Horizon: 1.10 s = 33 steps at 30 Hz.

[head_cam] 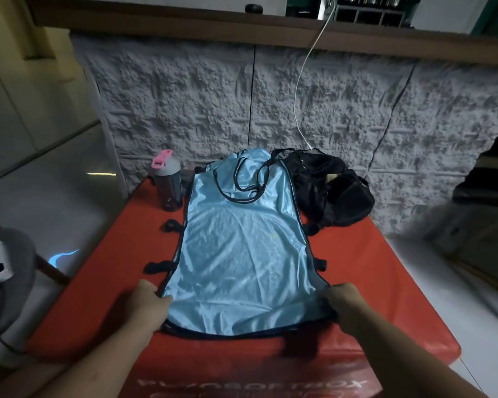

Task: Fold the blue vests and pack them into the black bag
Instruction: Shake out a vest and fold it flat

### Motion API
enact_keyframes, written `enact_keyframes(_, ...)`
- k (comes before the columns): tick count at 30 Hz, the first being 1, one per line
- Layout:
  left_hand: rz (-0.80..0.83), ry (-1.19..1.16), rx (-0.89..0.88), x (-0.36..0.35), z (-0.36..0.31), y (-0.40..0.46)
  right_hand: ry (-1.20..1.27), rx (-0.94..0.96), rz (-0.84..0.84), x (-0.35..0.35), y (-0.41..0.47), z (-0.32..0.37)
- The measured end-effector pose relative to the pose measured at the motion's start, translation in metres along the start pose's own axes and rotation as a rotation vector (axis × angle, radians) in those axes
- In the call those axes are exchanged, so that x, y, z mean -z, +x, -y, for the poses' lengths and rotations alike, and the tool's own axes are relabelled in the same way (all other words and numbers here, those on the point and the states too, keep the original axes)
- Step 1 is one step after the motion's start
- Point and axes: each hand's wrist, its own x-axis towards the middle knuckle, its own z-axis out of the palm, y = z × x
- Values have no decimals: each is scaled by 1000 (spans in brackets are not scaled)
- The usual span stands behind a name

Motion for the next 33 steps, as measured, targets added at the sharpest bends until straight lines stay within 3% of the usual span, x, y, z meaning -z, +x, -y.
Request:
enact_keyframes(5, 19, -37, 8, 5, -6, -12, -24, -17, -111, 15, 26, -14)
enact_keyframes(10, 38, 200, -80, 5, -3, -10, -52, -24, 27, 11, -2, -2)
enact_keyframes(17, -71, 164, -147, 6, 0, 12, -59, 135, 117, -19, -16, 7)
enact_keyframes(21, 34, 296, -181, 1, -2, 8, -11, 146, 22, -43, -20, 10)
enact_keyframes(25, 195, 459, -253, -6, -2, -5, 8, 72, 45, -60, -14, 6)
enact_keyframes(28, 157, 785, -394, -9, -5, -22, -58, 102, 50, -69, -8, 5)
enact_keyframes(31, 288, 729, -670, -20, -7, -35, -84, 169, 17, -72, -9, 9)
enact_keyframes(33, 381, 637, -732, -28, -7, -41, -3, 202, 6, -71, -9, 12)
